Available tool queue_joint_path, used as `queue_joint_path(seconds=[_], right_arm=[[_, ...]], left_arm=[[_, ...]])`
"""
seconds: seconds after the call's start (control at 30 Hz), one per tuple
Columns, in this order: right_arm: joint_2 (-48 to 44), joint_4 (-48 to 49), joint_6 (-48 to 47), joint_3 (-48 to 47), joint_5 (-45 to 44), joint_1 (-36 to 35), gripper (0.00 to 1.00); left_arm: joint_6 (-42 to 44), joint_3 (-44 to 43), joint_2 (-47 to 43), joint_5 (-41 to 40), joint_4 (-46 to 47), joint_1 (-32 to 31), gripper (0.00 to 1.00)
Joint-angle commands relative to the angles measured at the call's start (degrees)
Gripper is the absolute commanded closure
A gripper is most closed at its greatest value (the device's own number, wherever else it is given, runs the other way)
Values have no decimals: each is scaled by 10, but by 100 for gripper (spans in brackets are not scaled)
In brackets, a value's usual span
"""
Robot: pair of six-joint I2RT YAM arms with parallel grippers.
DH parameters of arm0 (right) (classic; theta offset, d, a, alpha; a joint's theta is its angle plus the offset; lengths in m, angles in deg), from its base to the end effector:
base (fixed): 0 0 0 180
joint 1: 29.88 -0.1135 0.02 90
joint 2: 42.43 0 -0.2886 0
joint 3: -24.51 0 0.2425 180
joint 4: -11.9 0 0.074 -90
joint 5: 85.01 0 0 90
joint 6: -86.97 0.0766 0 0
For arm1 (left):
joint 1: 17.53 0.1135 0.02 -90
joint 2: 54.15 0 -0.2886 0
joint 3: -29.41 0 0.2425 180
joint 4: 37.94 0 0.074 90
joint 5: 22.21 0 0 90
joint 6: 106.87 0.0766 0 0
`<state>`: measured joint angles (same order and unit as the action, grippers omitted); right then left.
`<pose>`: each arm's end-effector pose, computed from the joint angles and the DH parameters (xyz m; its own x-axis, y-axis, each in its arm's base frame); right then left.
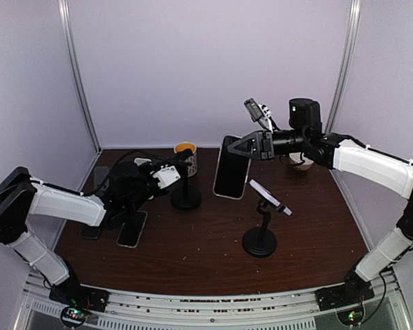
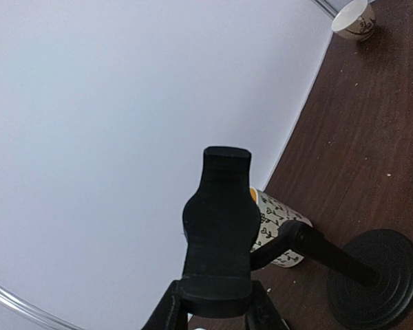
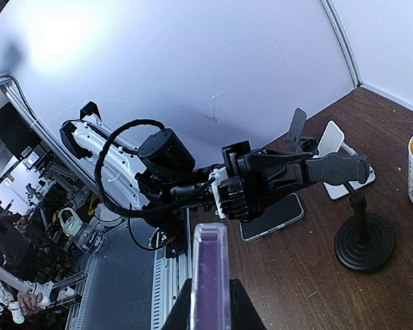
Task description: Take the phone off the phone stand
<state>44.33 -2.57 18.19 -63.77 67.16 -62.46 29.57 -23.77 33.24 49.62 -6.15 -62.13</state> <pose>0.2610 0.2472 0.3835 -0.5299 -0.1381 -0.8368 -0.8430 -0.0222 0.5375 0.2689 -0.2316 0.2593 0.3020 0.6692 -0.6790 0.3287 0.5955 0.7331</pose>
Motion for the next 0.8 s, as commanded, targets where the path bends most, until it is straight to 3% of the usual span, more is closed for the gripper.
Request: queue_joint_path(seconds=[0.0,0.47,0.6,0.77], right_arm=[[-22,42,8,-3,1,3,100],[-8,43,9,-11,7,3,100],[-5,43,11,-12,6,3,100],[0,43,13,-16,6,4,100]], left_arm=[[17,-44,25,-23,125,14,100],[17,-56,86,-51,181,20,99],[7,-42,88,-58,203,19,71],[-5,-28,77,-50,199,18,50]])
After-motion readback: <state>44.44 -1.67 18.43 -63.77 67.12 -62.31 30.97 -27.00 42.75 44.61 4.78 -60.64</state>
